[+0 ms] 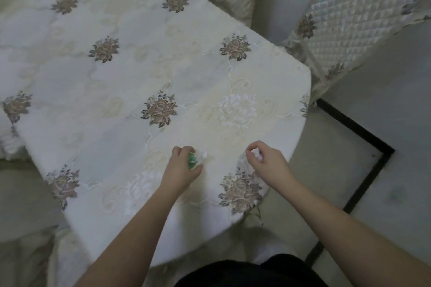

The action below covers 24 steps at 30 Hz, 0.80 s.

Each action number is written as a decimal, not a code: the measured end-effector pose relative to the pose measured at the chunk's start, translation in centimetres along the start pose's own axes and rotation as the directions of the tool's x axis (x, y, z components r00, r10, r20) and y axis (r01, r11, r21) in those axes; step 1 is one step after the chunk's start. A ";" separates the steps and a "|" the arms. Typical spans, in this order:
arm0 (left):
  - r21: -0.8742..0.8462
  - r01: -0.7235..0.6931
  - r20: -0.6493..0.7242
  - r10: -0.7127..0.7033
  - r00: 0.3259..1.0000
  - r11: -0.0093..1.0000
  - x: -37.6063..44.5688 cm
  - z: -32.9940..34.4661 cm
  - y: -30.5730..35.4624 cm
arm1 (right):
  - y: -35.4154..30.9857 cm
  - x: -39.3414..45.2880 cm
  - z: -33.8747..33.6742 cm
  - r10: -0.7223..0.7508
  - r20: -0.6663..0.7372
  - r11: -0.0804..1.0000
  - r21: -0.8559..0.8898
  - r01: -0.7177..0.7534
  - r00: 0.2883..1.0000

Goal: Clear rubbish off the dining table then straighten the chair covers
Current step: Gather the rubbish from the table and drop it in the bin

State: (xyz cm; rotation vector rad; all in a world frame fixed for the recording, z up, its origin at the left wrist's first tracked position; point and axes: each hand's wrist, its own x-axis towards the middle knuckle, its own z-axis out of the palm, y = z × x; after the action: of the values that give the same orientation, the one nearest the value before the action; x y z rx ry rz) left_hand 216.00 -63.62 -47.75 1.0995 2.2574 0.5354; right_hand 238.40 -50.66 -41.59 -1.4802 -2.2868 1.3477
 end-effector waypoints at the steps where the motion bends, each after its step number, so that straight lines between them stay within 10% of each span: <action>1: 0.003 0.017 -0.002 -0.017 1.000 1.000 0.0 0.1 0.1 | -0.2 0.8 -0.1 -0.017 0.044 1.000 -0.007 0.017 0.999; 10: 0.035 0.097 -0.085 -0.094 0.992 0.995 -1.7 1.3 0.6 | -3.7 4.7 1.6 -0.148 0.261 0.988 -0.003 0.154 0.954; 24: -0.748 0.179 -0.112 -0.387 0.915 0.639 -7.1 -4.9 -3.8 | -10.3 3.8 8.6 -0.122 0.289 0.992 0.024 0.120 0.950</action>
State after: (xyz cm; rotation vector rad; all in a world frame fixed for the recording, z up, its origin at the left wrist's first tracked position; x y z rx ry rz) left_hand 214.22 -72.08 -43.98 0.2516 2.0310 1.3590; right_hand 224.94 -54.37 -40.75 -1.1827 -2.4926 1.6270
